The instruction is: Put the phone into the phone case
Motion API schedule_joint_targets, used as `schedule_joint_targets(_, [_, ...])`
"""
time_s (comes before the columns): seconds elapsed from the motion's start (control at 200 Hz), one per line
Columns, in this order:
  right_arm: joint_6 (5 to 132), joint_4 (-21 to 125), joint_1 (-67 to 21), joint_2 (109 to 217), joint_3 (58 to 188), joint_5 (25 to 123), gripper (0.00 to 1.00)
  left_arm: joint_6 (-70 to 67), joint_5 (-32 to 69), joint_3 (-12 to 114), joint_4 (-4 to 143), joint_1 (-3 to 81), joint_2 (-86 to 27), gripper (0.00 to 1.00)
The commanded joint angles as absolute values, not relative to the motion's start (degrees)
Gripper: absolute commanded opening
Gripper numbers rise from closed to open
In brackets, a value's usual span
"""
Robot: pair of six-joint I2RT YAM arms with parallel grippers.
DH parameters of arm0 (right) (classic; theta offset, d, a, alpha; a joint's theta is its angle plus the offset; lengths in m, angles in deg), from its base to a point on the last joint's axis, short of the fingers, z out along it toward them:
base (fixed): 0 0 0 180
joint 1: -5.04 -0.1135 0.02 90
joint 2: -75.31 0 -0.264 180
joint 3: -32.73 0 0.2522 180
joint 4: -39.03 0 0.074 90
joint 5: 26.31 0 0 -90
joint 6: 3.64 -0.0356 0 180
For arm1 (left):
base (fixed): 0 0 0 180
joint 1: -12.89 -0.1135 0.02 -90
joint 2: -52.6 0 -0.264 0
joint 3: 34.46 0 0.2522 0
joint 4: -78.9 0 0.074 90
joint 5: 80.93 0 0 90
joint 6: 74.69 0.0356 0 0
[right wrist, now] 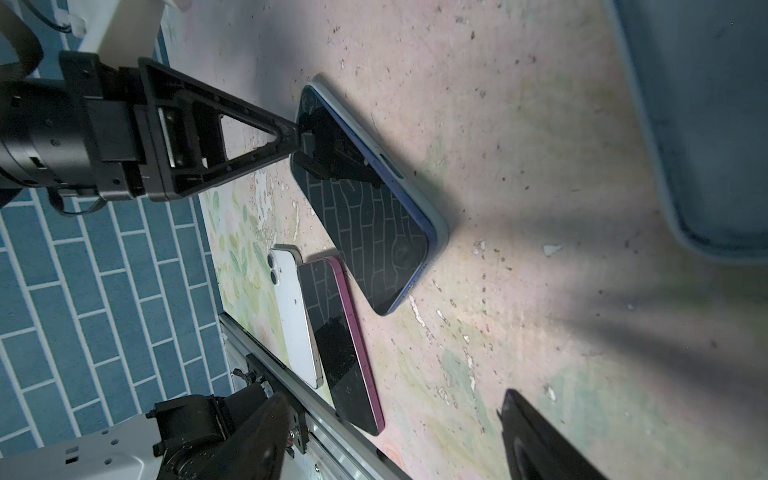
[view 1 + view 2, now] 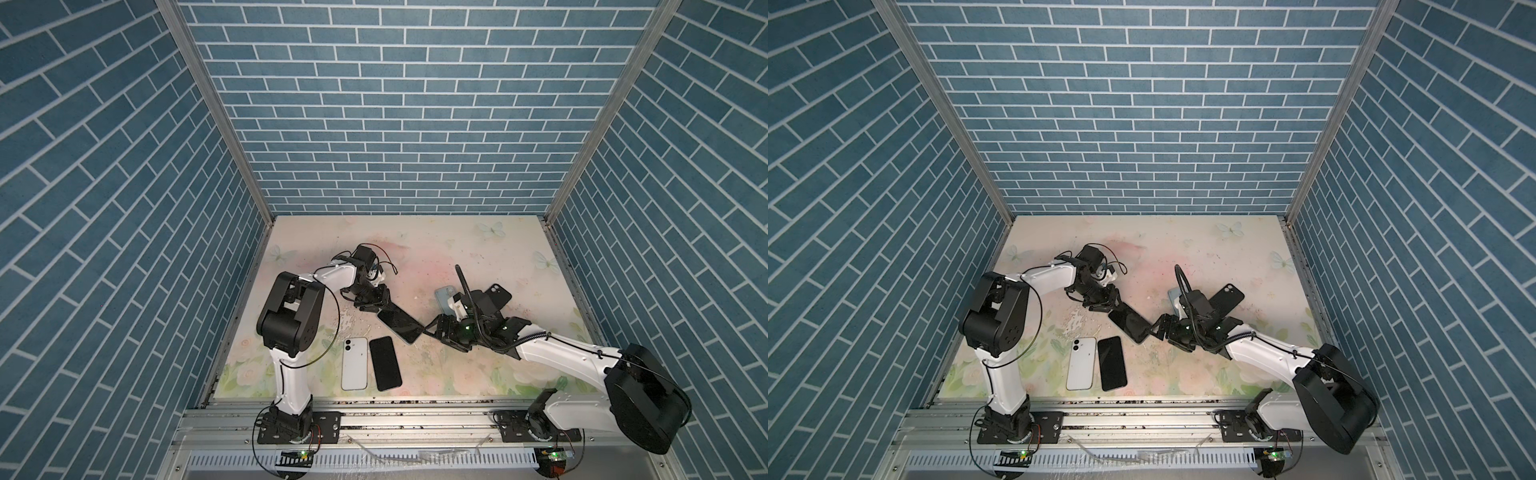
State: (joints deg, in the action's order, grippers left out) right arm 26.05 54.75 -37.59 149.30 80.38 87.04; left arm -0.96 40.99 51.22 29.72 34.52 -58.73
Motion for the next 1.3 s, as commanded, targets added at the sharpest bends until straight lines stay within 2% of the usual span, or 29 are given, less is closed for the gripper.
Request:
schedule_joint_targets(0.0, [22.7, 55.6, -36.1, 149.0, 78.3, 85.7, 0.79, -3.9, 44.9, 47.8, 33.2, 36.4, -58.1, 0.55])
schedule_joint_targets(0.21, [20.4, 55.2, -33.2, 147.8, 75.8, 86.3, 0.72, -8.9, 46.4, 42.0, 38.3, 40.5, -53.9, 0.55])
schedule_joint_targets(0.28, [20.4, 54.9, -33.1, 148.3, 75.5, 86.6, 0.66, -11.1, 46.6, 39.1, 41.0, 40.6, -52.0, 0.54])
schedule_joint_targets(0.35, [19.7, 53.0, -33.2, 149.0, 74.3, 86.8, 0.54, -12.1, 46.2, 37.5, 41.9, 40.8, -51.1, 0.54])
schedule_joint_targets(0.39, [19.1, 52.1, -33.1, 149.1, 73.5, 86.7, 0.53, -12.2, 45.9, 37.1, 42.1, 41.0, -50.7, 0.54])
schedule_joint_targets(0.635, [18.3, 50.7, -33.3, 149.0, 70.6, 86.4, 0.53, -12.6, 44.5, 36.3, 42.3, 43.6, -50.1, 0.54])
schedule_joint_targets(0.85, [15.4, 41.2, -33.4, 153.7, 68.9, 88.4, 0.51, -13.3, 44.1, 37.9, 42.2, 45.0, -51.8, 0.54])
schedule_joint_targets(1.09, [17.2, 39.6, -32.5, 159.7, 74.2, 88.8, 0.51, -15.3, 45.5, 40.0, 42.9, 45.7, -52.9, 0.54])
schedule_joint_targets(1.295, [21.5, 44.8, -29.7, 162.1, 79.1, 88.3, 0.51, -14.9, 44.9, 42.9, 41.5, 45.8, -53.7, 0.54])
